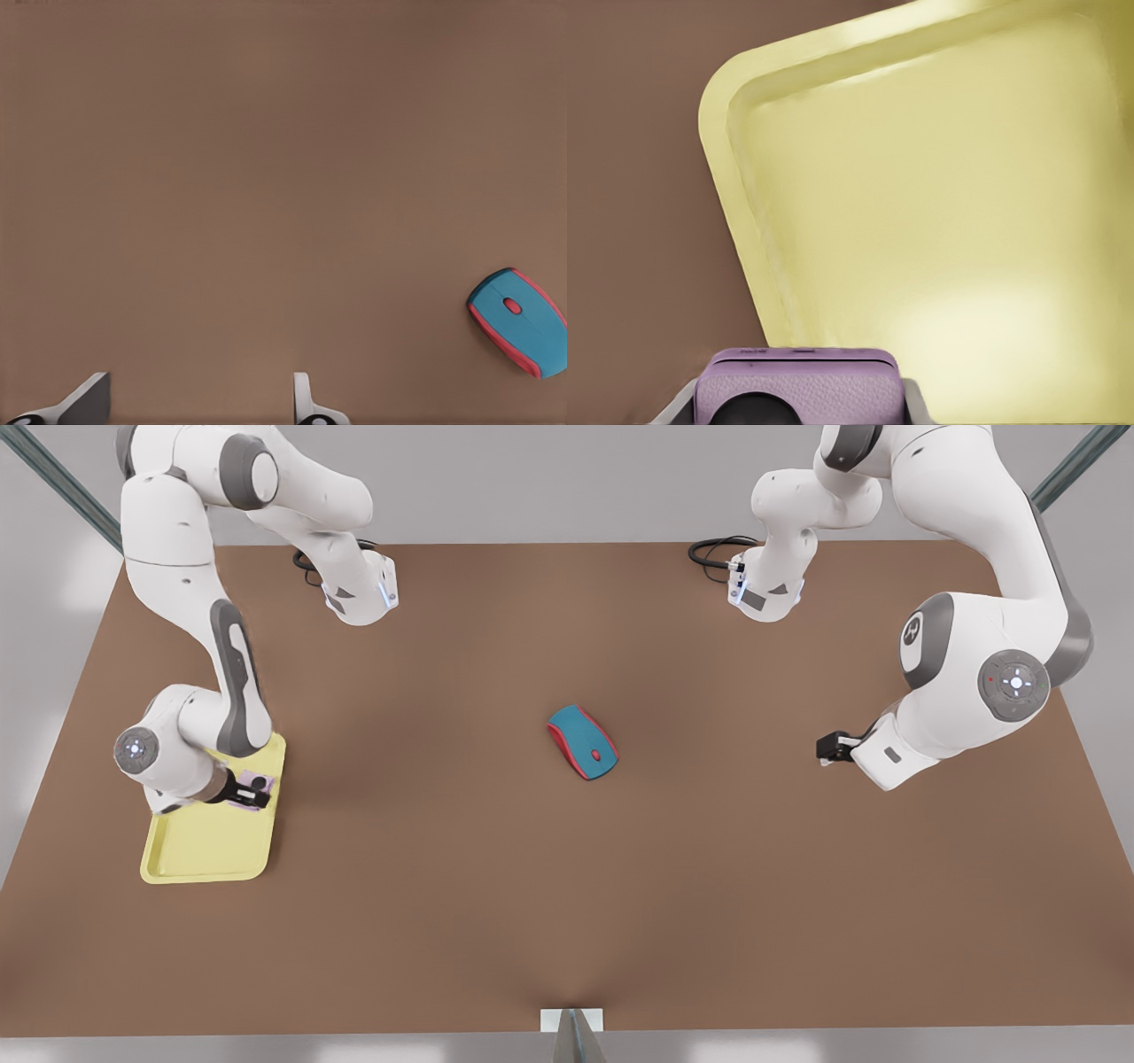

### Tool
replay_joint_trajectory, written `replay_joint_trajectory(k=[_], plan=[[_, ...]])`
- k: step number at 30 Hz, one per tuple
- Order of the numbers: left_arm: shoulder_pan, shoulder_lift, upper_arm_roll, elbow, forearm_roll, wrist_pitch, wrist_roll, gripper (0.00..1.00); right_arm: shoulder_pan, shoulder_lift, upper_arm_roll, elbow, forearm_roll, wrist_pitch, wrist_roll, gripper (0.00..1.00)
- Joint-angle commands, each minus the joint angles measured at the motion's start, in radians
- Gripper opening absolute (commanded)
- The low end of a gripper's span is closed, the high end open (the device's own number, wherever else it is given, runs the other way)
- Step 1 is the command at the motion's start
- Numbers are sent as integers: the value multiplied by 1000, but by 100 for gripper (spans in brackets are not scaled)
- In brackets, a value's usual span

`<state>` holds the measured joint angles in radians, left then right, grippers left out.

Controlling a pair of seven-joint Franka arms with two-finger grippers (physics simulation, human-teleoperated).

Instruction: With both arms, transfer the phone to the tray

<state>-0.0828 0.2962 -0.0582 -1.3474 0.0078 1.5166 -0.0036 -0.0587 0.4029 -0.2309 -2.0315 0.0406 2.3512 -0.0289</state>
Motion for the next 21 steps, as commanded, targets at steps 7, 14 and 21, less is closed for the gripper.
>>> replay_joint_trajectory(k=[7,14,21], plan=[[0,0,0,-1,3,0,-3,100,-142,162,-15,57,22,22,-1008,100],[-2,-15,8,1,11,-1,2,100,-104,-133,76,60,4,-204,-839,100],[0,-28,17,1,17,0,-3,100,-109,-257,329,528,-96,-828,-42,100]])
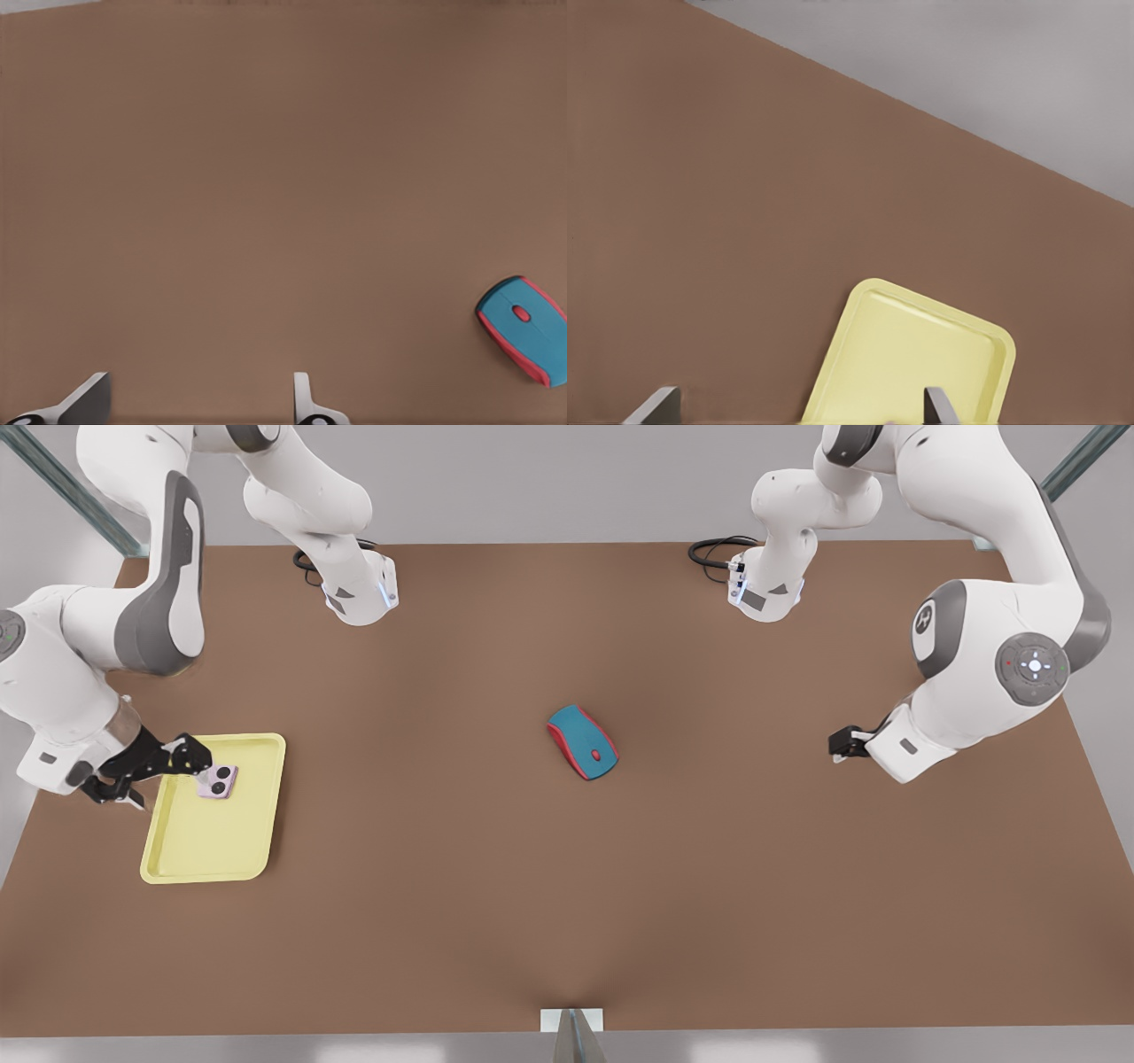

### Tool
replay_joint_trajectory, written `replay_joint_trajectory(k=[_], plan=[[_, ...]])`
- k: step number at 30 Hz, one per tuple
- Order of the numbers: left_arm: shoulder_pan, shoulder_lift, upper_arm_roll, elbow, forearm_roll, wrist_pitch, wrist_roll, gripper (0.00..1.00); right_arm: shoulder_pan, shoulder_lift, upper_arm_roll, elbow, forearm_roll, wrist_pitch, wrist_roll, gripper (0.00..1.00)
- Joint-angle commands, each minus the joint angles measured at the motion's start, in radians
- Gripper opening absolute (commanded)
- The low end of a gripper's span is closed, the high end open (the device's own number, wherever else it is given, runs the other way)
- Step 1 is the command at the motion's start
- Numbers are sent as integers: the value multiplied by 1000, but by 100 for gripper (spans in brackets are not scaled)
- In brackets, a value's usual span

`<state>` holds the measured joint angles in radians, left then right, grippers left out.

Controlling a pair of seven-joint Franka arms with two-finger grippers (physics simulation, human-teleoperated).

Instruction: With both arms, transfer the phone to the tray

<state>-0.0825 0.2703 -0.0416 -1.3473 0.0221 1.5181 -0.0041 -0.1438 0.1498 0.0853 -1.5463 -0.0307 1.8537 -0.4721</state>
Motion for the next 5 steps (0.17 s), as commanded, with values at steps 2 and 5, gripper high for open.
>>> replay_joint_trajectory(k=[2,5], plan=[[0,-2,0,0,2,-1,-2,100,-23,-4,1,32,-29,-321,339,100],[0,-2,0,0,2,-1,-2,100,-23,-9,-9,29,-29,-312,333,100]])
